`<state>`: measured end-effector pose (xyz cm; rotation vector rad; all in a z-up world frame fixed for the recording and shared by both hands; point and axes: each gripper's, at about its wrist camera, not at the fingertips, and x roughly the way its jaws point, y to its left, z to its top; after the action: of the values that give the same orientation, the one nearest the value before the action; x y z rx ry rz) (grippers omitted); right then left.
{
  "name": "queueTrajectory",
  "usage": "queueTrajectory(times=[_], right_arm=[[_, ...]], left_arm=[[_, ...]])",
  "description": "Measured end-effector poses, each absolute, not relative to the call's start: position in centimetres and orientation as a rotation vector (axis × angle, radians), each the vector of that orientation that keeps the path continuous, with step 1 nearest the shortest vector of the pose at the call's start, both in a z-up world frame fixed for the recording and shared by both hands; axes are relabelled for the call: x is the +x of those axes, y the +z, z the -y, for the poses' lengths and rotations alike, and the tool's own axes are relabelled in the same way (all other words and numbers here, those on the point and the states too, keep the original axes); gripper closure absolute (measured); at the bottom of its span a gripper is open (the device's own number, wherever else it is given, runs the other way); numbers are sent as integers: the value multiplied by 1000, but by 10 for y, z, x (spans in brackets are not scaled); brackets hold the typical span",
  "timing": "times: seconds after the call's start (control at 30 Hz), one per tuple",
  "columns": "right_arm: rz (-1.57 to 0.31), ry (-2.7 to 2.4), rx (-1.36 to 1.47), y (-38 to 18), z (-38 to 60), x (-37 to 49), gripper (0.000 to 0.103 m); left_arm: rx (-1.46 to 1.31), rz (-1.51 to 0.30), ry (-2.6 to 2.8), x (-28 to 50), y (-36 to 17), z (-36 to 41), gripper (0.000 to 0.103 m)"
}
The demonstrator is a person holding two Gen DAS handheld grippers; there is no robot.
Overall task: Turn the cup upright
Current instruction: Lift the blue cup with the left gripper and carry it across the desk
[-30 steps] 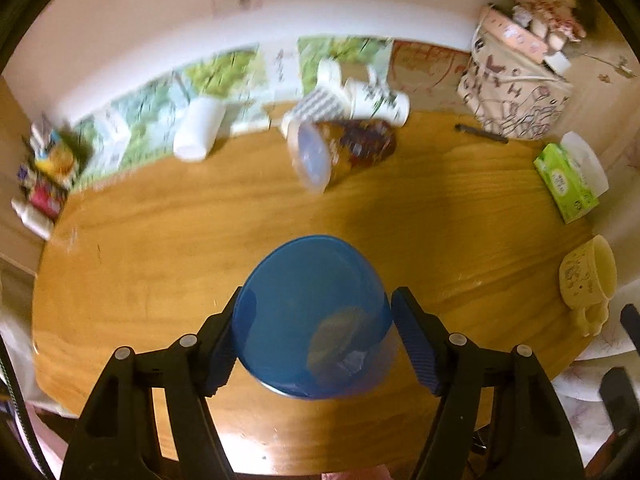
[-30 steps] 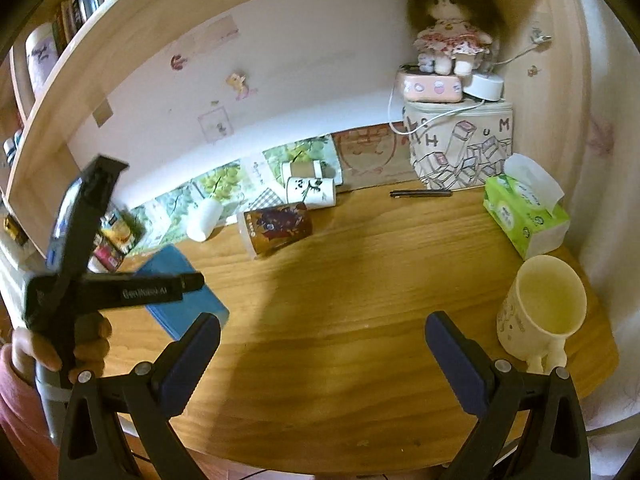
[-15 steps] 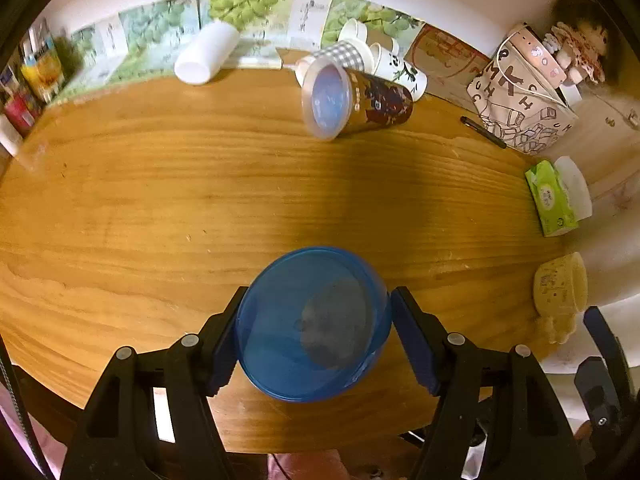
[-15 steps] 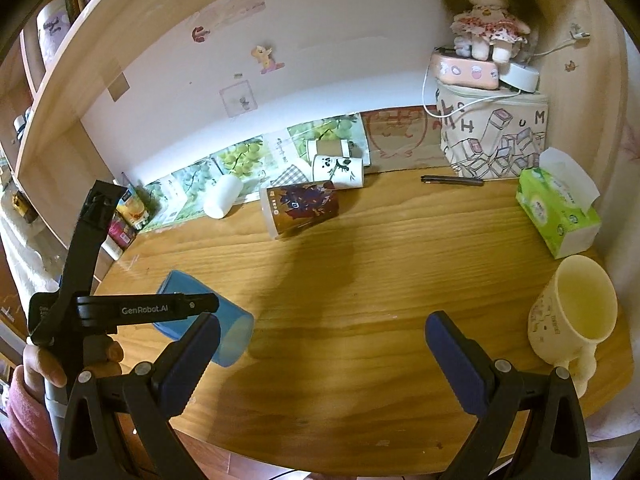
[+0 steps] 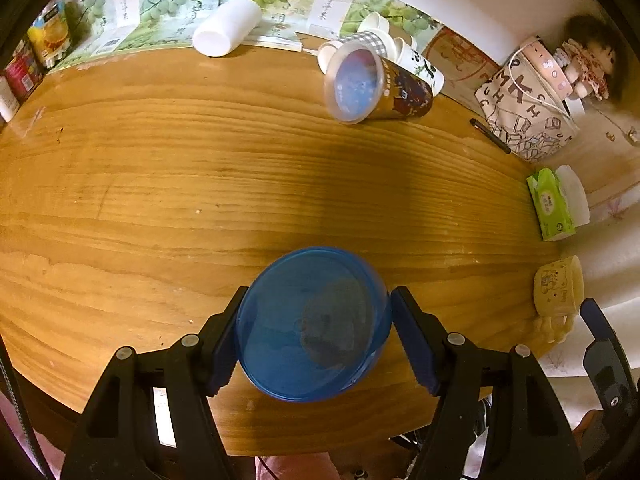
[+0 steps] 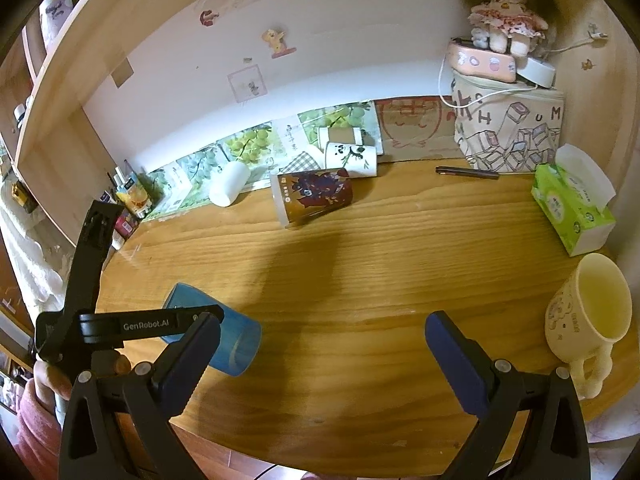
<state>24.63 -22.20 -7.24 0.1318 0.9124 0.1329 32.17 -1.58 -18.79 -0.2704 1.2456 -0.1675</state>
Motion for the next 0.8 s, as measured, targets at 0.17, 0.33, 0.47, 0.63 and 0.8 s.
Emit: queueTrajectory(times=[0.17, 0.33, 0.47, 0.63, 0.8], right_arm=[[-927, 146, 106, -76, 211, 248, 0], [-938, 164, 87, -79, 199, 249, 0], [-949, 176, 74, -81, 190, 251, 0], [-970, 188, 70, -86, 179, 254, 0], [-979, 204, 54, -89, 165, 254, 0]], left_arm=[[-304, -1224, -172, 313, -192, 4, 30], [-343, -1182, -182, 301, -194, -9, 30], [-347, -1152, -185, 292, -195, -19, 30], [-363, -1122, -180, 280, -197, -36, 29], [-456, -1123, -187, 276, -202, -56, 29]])
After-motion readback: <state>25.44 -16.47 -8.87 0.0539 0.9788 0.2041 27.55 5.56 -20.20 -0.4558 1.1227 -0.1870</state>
